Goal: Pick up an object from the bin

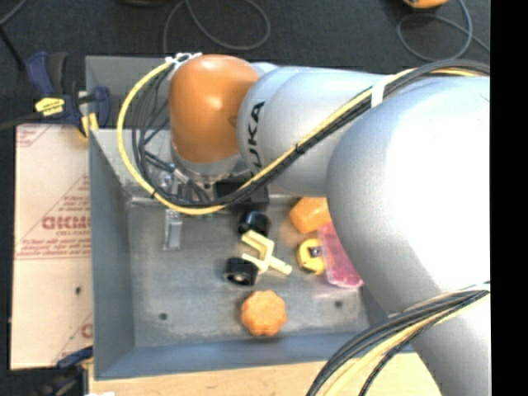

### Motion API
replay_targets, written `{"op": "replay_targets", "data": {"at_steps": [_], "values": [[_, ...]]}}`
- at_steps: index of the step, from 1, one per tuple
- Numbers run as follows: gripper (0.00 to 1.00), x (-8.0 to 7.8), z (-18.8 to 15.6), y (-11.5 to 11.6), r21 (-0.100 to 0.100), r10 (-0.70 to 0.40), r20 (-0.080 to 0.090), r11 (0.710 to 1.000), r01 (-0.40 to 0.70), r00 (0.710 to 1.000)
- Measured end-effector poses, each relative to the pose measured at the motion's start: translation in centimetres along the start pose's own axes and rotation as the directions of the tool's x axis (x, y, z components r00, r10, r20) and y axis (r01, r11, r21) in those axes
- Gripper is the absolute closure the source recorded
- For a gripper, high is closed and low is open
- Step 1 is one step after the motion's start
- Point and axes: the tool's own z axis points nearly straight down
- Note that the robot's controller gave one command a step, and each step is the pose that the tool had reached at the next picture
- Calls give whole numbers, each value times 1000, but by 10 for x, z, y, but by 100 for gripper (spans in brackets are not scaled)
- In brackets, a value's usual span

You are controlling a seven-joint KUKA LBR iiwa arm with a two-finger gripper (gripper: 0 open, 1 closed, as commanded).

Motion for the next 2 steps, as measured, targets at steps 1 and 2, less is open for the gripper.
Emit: {"op": "replay_targets", "data": {"at_steps": [1, 2], "values": [[0, -1, -5, -1, -1, 3, 6, 1000, -3, 1000], [0, 31, 22, -20, -4, 63, 12, 998, -63, 998]]}}
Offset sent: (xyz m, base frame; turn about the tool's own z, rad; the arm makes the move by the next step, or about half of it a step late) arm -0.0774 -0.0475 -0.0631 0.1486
